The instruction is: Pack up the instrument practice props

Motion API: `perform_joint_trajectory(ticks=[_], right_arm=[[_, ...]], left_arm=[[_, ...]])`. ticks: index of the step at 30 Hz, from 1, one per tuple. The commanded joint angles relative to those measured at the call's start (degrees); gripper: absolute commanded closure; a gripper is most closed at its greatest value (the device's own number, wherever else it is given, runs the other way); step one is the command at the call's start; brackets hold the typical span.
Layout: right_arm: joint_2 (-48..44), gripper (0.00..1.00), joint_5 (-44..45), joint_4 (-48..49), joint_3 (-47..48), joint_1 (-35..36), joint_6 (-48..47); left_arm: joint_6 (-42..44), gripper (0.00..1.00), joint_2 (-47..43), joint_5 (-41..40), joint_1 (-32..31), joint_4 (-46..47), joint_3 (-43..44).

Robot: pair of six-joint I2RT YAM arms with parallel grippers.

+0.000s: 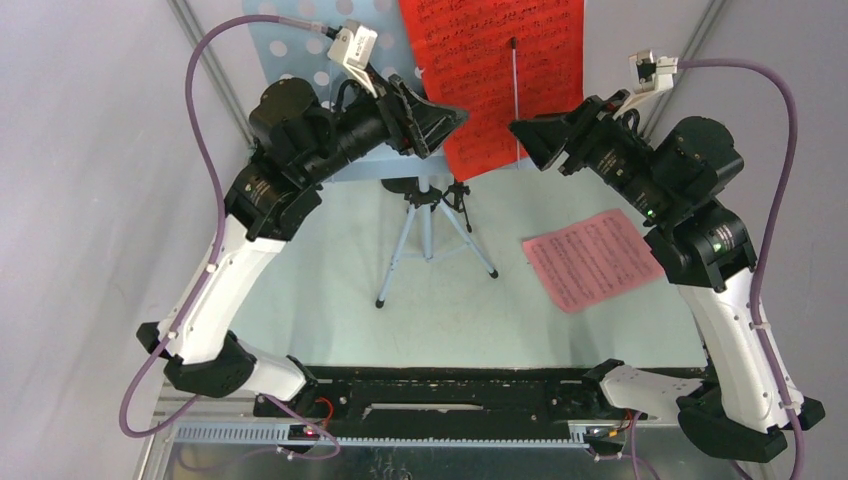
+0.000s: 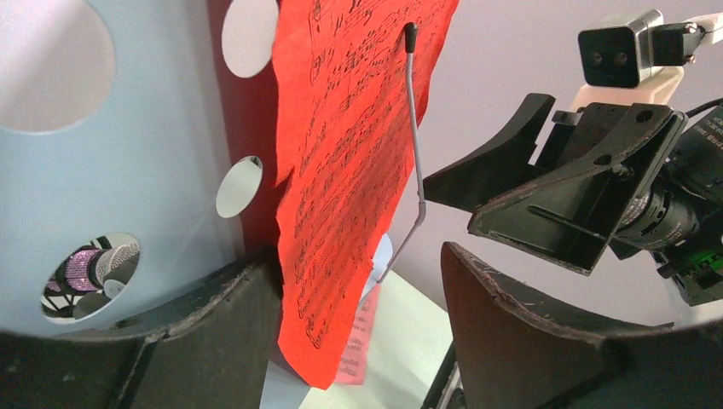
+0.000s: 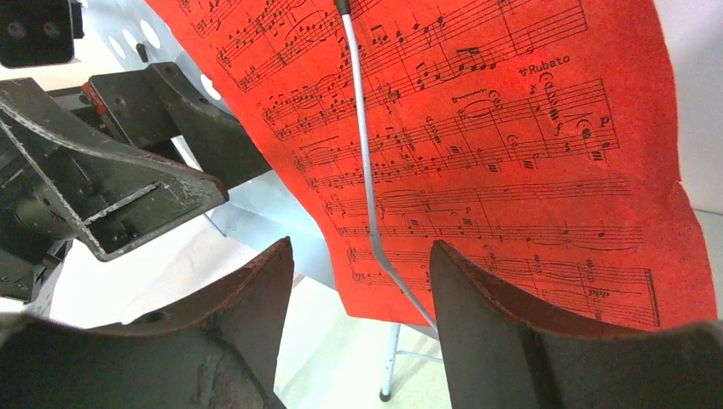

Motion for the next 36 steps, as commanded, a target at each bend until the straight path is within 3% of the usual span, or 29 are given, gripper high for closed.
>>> perform_joint_trajectory(ticks=[1,15,28,36], right_arm=[[-0.49,0.33,-1.39,2.61,-0.23,0.75,0.03],[-1.12,0.33,-0.82,2.99,-1.13,1.29,0.31],[0.9,0.33,-0.1,1.41,3.27,1.3,-0.55],[2.69,0.41,-0.53,1.86,4.76,1.38,-0.76]], left_arm=[[1.44,0.28,0.14,2.48,0.61,3.73,-0.93],[2.61,0.47,2.61,3.44,0.87,6.28,1.36],[2.81,0.9,3.06,2.81,1.05,6.27,2.72],[3.38,0.97,1.54,2.3,1.12,6.12,2.45]])
